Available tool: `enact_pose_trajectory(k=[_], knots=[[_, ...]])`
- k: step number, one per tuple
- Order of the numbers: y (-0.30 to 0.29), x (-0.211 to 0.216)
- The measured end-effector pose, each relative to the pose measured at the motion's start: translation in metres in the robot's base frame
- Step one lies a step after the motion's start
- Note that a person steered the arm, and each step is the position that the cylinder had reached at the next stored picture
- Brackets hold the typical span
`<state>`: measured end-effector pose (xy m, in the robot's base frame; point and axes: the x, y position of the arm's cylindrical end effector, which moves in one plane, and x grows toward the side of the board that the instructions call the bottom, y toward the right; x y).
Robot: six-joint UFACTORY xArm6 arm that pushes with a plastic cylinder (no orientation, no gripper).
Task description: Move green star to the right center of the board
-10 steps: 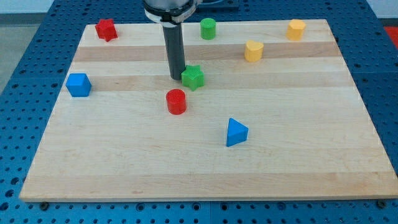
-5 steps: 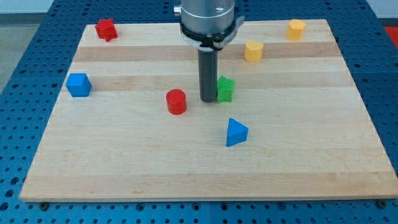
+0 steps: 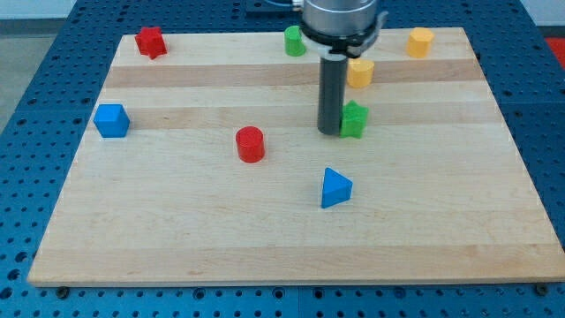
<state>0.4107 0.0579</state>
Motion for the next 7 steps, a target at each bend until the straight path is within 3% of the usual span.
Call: enact_pose_trajectory(k=[2,5,7], knots=[[0.033,0.0],[0.015,-0.014],[0.045,-0.021]])
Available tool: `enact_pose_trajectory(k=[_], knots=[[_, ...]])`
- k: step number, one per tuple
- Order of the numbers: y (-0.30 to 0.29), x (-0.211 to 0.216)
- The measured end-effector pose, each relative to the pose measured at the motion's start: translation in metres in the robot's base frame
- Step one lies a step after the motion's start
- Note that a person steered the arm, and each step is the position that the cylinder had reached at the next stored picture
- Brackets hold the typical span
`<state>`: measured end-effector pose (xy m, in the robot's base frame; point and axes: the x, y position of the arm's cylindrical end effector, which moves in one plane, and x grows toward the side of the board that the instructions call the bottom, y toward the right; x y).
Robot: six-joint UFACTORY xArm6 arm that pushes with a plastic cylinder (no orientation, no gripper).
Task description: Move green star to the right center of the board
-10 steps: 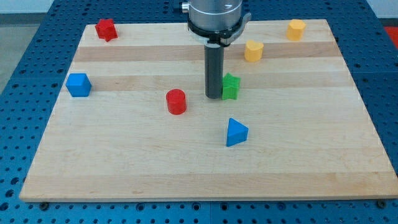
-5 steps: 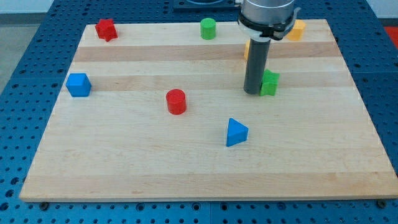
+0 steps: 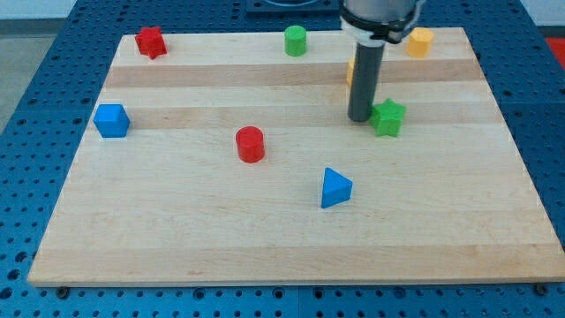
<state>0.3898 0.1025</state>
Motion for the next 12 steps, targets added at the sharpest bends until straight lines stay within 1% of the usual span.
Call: enact_pose_trajectory(k=[1,2,4,6,9,12], knots=[[0.024,0.009],[0.036,0.013],[0.035,0.044],[0.069,0.027],[0.083,0.025],[0.078,0.025]])
